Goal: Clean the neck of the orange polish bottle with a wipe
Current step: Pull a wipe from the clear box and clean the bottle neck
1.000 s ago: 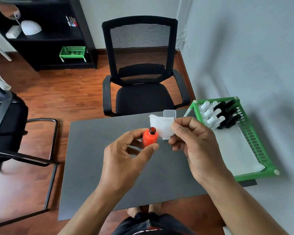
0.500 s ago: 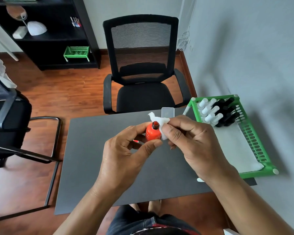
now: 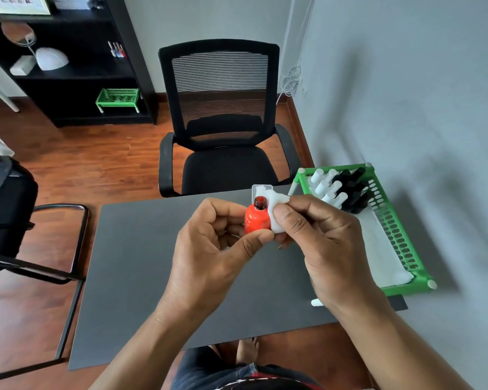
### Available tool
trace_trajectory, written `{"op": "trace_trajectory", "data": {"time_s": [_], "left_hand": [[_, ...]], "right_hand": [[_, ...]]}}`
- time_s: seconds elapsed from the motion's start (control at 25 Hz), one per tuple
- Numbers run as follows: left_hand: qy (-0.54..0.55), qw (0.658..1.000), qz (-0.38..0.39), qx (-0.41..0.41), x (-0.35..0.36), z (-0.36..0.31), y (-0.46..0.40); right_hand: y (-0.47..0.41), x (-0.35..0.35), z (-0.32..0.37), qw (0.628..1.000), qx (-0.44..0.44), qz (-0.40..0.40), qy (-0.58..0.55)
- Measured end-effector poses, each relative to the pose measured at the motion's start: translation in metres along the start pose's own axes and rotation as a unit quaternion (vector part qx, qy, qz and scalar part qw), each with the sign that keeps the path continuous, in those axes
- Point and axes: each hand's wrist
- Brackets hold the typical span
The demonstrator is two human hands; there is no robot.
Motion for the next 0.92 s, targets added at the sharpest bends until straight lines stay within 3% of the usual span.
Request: {"op": "trace_trajectory", "data": {"time_s": [0.2, 0.36, 0.52, 0.8, 0.92], "left_hand": [[0.009, 0.998, 0.053, 0.023, 0.001, -0.008, -0.005], [0.099, 0.991, 0.085, -0.004, 0.005, -0.010, -0.005], [0.203, 0.976, 0.057, -0.051, 0.014, -0.013, -0.006], [0.197, 0.978, 0.047, -0.053, 0.020, -0.015, -0.011], [0.194, 0.979, 0.036, -0.052, 0.016, -0.019, -0.010]], "right_hand": [[-0.003, -0.011, 0.005, 0.997, 0.048, 0.013, -0.054], [-0.001, -0.012, 0.007, 0.993, 0.069, 0.022, -0.097], [-0.002, -0.012, 0.008, 0.994, 0.049, 0.011, -0.094], [-0.005, -0.008, 0.008, 0.997, 0.026, -0.047, -0.050], [-0.006, -0.005, 0.011, 0.992, 0.047, -0.017, -0.115]]}}
Point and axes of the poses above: each hand's wrist, its own y-axis away from the middle knuckle, its own x-axis out of the palm, z = x × y, and after that the axes turned 5 degrees about z, right-handed
